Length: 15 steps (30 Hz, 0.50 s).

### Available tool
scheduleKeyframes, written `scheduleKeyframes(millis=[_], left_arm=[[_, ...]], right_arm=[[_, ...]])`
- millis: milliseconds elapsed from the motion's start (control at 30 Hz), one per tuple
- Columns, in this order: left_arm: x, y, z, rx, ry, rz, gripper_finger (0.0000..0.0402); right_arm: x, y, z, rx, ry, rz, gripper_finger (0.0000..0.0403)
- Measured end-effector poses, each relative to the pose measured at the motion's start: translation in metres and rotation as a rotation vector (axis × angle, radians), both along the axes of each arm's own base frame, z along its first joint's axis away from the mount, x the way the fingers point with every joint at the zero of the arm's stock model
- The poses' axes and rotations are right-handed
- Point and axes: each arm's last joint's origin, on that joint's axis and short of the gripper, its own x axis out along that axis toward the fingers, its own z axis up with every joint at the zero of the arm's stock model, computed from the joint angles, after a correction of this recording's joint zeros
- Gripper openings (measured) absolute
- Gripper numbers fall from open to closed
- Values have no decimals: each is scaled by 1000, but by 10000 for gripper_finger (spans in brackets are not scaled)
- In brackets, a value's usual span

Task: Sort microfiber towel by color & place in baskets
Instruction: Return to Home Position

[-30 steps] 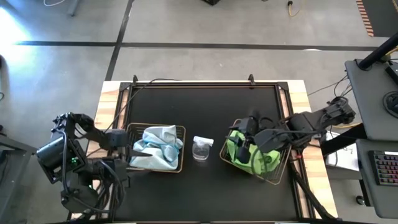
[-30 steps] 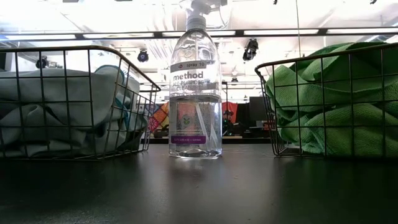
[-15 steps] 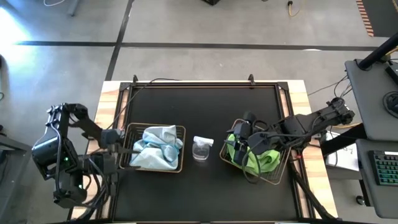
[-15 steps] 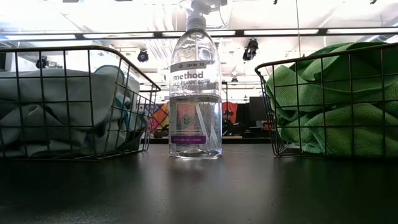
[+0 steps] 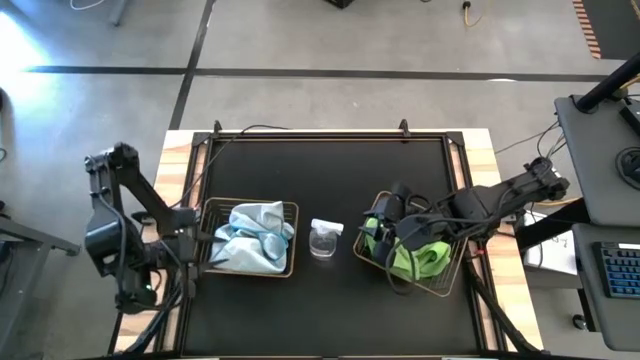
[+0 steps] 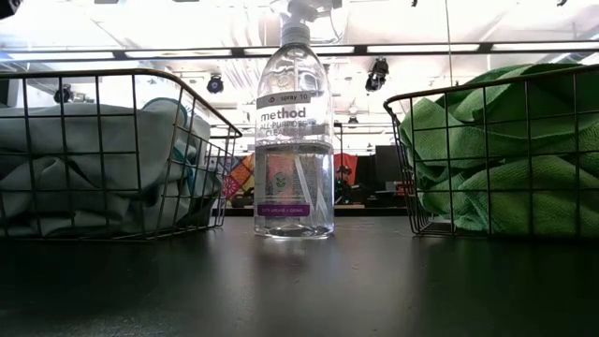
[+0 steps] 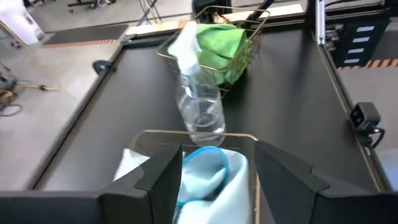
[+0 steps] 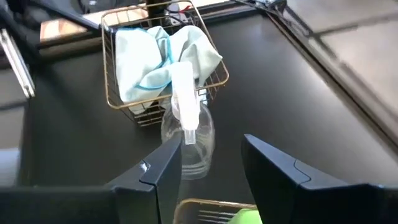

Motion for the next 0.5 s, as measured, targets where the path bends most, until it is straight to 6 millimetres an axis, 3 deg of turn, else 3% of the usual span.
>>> scheduleKeyframes(millis=[300, 500], left_arm=[[10, -28, -45, -221, 44, -70, 185], [23, -69, -54, -512, 162, -195, 185]], right_arm=[[2, 7, -3, 396, -24, -149, 160], [2, 7, -3, 368, -26, -127, 160]])
